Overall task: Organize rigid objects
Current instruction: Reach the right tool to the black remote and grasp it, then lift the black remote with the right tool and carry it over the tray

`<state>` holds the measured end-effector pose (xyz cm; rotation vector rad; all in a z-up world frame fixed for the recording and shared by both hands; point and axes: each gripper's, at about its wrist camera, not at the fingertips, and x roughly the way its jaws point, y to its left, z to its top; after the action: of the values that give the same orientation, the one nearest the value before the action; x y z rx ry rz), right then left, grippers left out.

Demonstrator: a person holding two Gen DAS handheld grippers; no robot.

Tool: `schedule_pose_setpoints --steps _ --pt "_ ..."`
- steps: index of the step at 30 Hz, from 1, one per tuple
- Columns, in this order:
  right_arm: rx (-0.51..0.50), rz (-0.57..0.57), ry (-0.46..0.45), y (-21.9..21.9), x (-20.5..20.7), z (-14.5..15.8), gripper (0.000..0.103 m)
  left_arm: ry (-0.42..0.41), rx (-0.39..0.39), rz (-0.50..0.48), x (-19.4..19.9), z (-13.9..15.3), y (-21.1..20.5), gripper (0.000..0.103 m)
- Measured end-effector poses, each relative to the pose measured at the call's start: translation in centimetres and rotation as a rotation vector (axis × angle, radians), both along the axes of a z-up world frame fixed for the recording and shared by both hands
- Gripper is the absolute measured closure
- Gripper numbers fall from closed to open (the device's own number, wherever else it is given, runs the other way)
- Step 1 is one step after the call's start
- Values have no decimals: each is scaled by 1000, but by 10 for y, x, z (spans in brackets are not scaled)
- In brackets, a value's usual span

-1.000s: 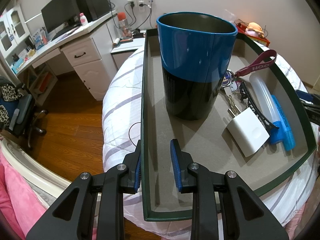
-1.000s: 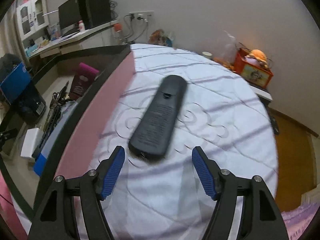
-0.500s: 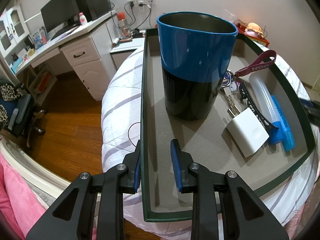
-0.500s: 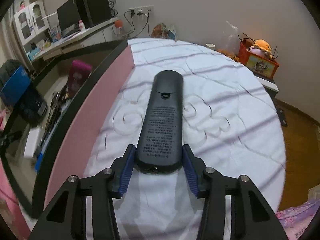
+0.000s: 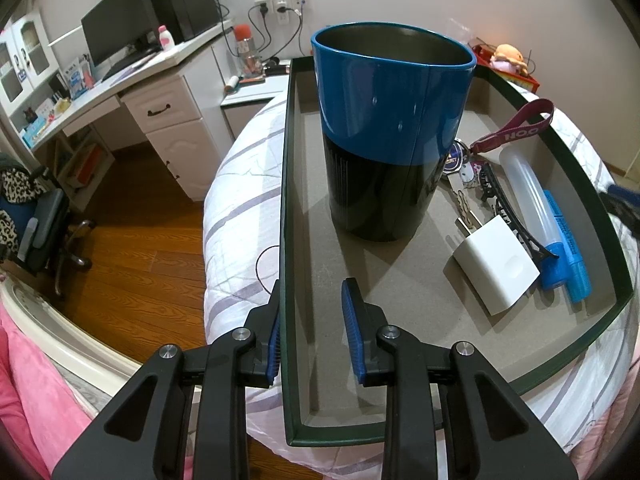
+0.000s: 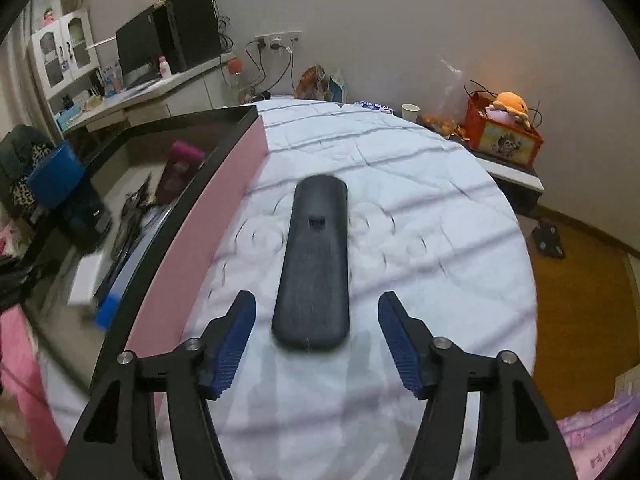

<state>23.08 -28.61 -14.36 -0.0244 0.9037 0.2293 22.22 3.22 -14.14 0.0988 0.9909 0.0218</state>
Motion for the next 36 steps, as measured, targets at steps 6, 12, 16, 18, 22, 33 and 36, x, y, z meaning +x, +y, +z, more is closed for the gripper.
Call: schedule_pose_setpoints --steps 6,12,16,18,22,33,36 --pt "-79 -11 44 23 50 -18 37 2 -10 -5 1 0 1 77" --pt "-64 -4 50 26 58 -31 39 2 -13 -9 1 -1 2 76" --pt "-64 24 61 22 55 -24 59 2 -13 -7 1 -1 2 76" --pt "-50 34 63 19 51 -22 59 1 -12 -7 1 -1 2 76" --pt "-60 37 42 22 43 -20 59 1 -12 -6 1 -1 2 75" --pt "-61 70 20 32 32 0 59 1 -12 -6 1 -1 2 75" --pt "-65 71 7 32 30 6 59 2 -14 -6 2 -2 2 75"
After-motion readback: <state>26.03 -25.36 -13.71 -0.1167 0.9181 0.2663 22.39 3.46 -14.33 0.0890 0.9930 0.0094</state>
